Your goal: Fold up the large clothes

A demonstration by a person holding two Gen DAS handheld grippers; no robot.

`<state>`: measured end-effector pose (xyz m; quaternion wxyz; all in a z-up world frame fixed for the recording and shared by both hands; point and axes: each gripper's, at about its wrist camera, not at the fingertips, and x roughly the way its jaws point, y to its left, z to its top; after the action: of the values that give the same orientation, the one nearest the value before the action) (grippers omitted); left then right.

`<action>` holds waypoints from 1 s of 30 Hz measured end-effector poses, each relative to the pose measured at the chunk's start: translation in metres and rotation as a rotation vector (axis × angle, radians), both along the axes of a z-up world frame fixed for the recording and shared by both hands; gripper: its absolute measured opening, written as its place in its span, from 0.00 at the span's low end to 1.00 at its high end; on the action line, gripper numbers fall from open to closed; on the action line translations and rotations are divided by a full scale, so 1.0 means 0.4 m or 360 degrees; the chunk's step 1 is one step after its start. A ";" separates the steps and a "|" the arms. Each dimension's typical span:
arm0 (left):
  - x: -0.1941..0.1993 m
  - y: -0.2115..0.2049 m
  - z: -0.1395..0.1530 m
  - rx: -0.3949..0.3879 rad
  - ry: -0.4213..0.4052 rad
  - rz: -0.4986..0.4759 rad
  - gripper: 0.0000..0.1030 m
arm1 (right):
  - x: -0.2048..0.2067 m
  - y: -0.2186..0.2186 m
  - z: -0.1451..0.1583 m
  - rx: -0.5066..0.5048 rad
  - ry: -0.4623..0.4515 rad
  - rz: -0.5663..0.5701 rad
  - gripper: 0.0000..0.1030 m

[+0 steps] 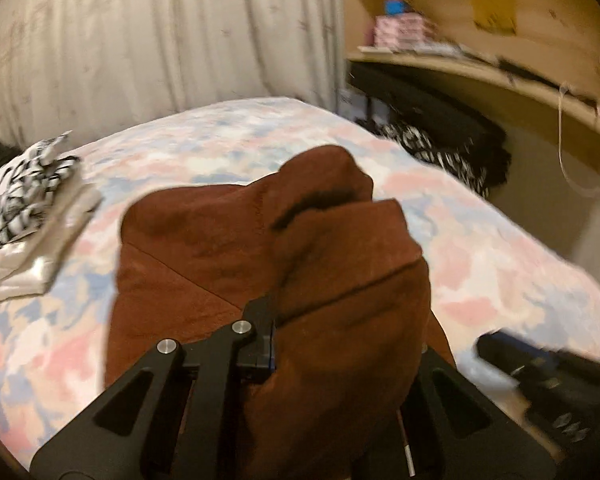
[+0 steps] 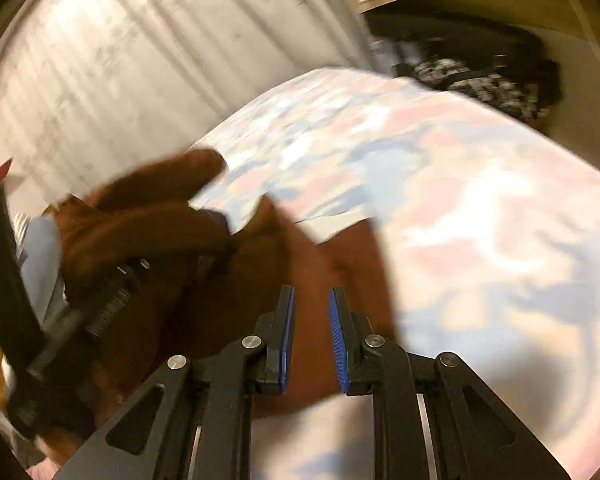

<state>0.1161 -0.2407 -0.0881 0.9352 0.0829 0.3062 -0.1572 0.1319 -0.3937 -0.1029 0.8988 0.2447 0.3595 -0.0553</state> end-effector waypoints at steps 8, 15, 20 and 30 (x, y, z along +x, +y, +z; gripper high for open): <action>-0.023 -0.169 -0.216 0.0269 0.0184 -0.0119 0.07 | -0.033 -0.096 -0.121 0.0050 0.0175 -0.0123 0.17; 0.010 -0.126 -0.172 0.0078 0.0342 -0.0238 0.23 | -0.037 -0.108 -0.145 0.0043 0.0183 -0.0093 0.17; 0.042 -0.035 -0.104 -0.0090 0.0468 -0.0324 0.44 | -0.066 -0.105 -0.085 0.0042 0.0132 -0.0054 0.33; -0.069 0.113 -0.002 -0.0306 0.0513 -0.0323 0.50 | -0.121 -0.077 0.031 0.0218 0.0019 0.0101 0.57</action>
<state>0.0886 -0.1957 -0.0891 0.8571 -0.0026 0.4256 -0.2902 0.0833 -0.4245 -0.0904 0.8791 0.2937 0.3754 -0.0034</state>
